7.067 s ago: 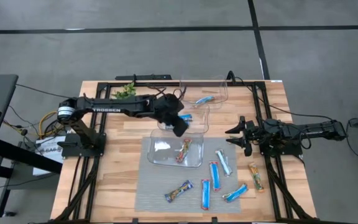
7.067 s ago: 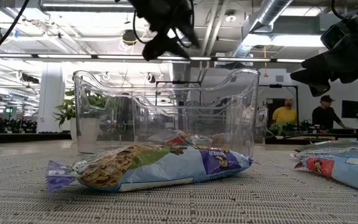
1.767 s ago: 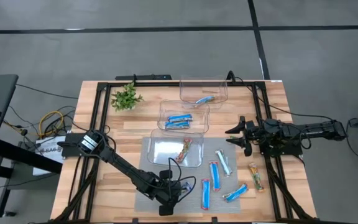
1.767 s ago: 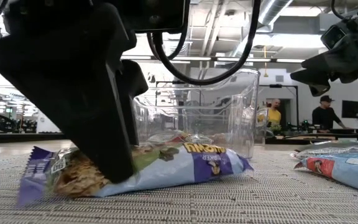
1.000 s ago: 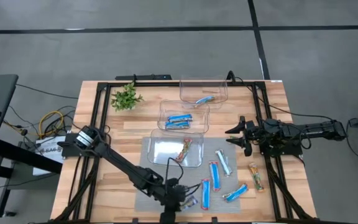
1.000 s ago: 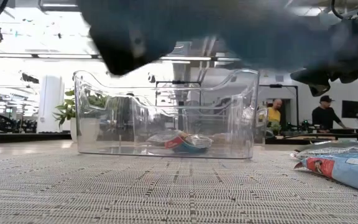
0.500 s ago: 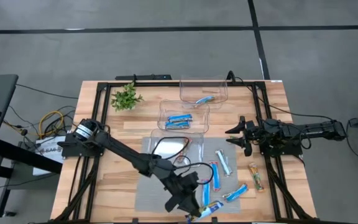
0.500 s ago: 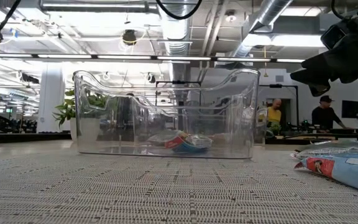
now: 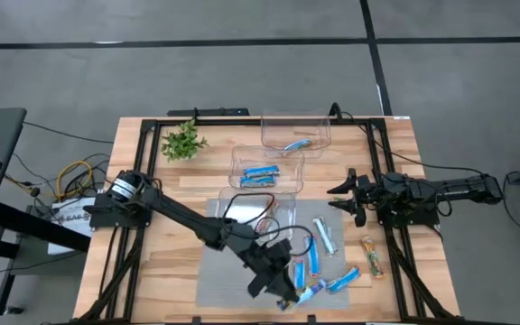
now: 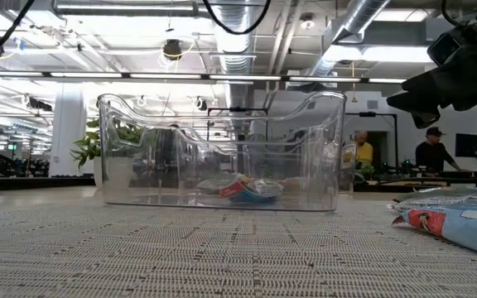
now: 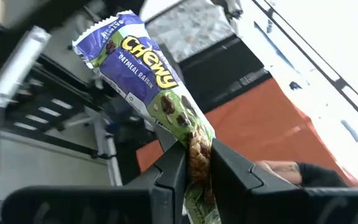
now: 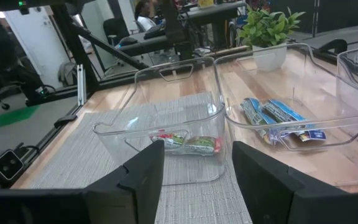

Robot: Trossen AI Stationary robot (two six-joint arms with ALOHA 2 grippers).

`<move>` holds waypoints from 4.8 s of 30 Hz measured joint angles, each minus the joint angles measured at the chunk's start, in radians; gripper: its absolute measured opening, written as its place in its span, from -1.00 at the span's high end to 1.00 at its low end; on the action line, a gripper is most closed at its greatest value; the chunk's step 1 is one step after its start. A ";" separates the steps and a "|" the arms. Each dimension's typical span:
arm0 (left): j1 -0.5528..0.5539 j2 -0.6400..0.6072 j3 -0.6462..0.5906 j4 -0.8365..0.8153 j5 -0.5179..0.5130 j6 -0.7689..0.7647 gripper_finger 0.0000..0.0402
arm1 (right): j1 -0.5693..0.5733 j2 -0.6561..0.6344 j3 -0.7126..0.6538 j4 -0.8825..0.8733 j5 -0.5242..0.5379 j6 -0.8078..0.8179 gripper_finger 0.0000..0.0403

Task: Pick and place Granola Bars by type
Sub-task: Put the blue granola bar into the middle transparent bin, then put the yellow granola bar into the top transparent bin

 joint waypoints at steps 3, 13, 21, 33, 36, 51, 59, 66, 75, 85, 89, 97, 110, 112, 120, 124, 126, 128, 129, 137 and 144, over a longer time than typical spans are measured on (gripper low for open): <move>0.040 0.002 0.000 -0.012 -0.006 0.000 0.71 | 0.000 0.000 0.000 0.000 0.000 0.000 0.09; 0.266 0.002 0.000 -0.010 -0.007 -0.004 0.71 | 0.000 0.000 0.000 0.000 0.000 0.000 0.09; 0.467 0.002 0.000 -0.009 -0.019 -0.009 0.71 | 0.000 0.000 0.000 0.000 0.000 0.000 0.09; 0.566 0.002 0.000 -0.120 0.029 0.003 0.71 | 0.000 0.000 0.000 0.000 0.000 0.000 0.09; 0.581 -0.003 0.000 -0.199 0.050 0.036 0.71 | 0.000 0.000 0.000 0.000 0.000 0.000 0.09; 0.628 -0.191 0.000 -0.995 -0.308 0.587 0.71 | 0.000 0.000 0.000 0.000 0.000 0.000 0.09; 0.629 -0.195 0.000 -1.150 -0.334 0.665 0.71 | 0.000 0.000 0.000 0.000 0.000 0.000 0.09; 0.629 -0.195 0.000 -1.153 -0.337 0.660 0.67 | 0.000 0.000 0.000 0.000 0.000 0.000 0.09; 0.629 -0.195 0.000 -1.151 -0.349 0.660 0.27 | 0.000 0.000 0.000 0.000 0.000 0.000 0.09; 0.629 -0.195 0.000 -1.100 -0.255 0.570 0.16 | 0.000 0.000 0.000 0.000 0.000 0.000 0.09; 0.624 -0.195 0.000 -1.026 -0.135 0.485 0.16 | 0.000 0.000 0.000 0.000 0.000 0.000 0.09; 0.560 -0.195 0.000 -0.809 0.119 0.324 0.16 | 0.000 0.000 0.000 0.000 0.000 0.000 0.09; 0.403 -0.204 0.000 -0.557 0.188 0.257 0.16 | 0.000 0.000 0.000 0.000 0.000 0.000 0.09; 0.385 -0.224 -0.009 -0.566 0.184 0.291 0.16 | 0.000 0.000 0.000 0.000 0.000 0.000 0.09; 0.323 -0.437 -0.258 -0.641 0.053 0.409 0.16 | 0.000 0.000 0.000 0.000 0.000 0.000 0.09; 0.285 -0.593 -0.490 -0.559 -0.032 0.440 0.16 | 0.000 0.000 0.000 0.000 0.000 0.000 0.09; 0.267 -0.671 -0.620 -0.486 -0.080 0.450 0.16 | 0.000 0.000 0.000 0.000 0.000 0.000 0.09; 0.253 -0.753 -0.752 -0.411 -0.130 0.454 0.16 | 0.000 0.000 0.000 0.000 0.000 0.000 0.09; 0.244 -0.794 -0.813 -0.379 -0.155 0.453 0.16 | 0.000 0.000 0.000 0.000 0.000 0.000 0.09; 0.224 -1.107 -1.147 -0.329 -0.187 0.521 0.16 | 0.000 0.000 0.000 0.000 0.000 0.000 0.09; 0.224 -1.328 -1.266 -0.329 -0.217 0.574 0.16 | 0.000 0.000 0.000 0.000 0.000 0.000 0.09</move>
